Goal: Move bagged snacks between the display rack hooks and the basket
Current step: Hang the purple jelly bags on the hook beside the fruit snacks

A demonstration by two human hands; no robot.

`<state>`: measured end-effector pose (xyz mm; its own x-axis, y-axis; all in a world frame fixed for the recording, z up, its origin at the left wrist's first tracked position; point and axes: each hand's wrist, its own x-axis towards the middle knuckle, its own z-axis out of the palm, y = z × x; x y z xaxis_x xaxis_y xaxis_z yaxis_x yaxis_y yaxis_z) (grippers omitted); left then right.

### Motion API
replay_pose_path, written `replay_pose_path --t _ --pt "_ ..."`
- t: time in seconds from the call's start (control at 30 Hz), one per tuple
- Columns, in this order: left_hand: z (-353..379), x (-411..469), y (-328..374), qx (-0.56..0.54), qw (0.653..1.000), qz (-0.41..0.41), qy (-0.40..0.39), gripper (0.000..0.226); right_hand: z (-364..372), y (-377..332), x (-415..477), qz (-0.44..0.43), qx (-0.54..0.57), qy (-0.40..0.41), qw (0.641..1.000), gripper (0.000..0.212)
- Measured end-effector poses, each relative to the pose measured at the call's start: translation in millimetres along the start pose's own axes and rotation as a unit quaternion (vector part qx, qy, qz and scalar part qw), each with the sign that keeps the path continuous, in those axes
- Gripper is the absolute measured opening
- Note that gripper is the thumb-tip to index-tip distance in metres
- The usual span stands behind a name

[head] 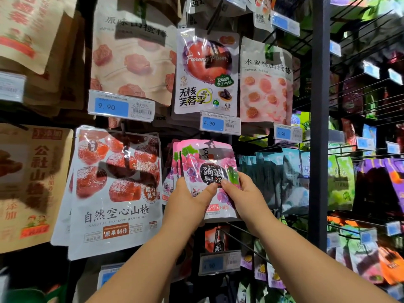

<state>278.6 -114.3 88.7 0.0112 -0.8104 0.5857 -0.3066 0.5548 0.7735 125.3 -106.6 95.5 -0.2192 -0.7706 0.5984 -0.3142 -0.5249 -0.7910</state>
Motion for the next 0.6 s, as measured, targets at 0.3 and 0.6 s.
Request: replay_pose_path --t 0.3,0.6 --pt "-6.7 -16.8 -22.3 0.044 0.999 -0.011 0.02 0.05 9.1 1.0 -9.0 -0.006 -0.084 0.014 0.996 0.04" --pt "-6.7 -36.8 -42.7 -0.018 0.999 -0.012 0.032 0.028 9.7 6.5 -15.6 0.024 -0.103 0.029 0.994 0.043"
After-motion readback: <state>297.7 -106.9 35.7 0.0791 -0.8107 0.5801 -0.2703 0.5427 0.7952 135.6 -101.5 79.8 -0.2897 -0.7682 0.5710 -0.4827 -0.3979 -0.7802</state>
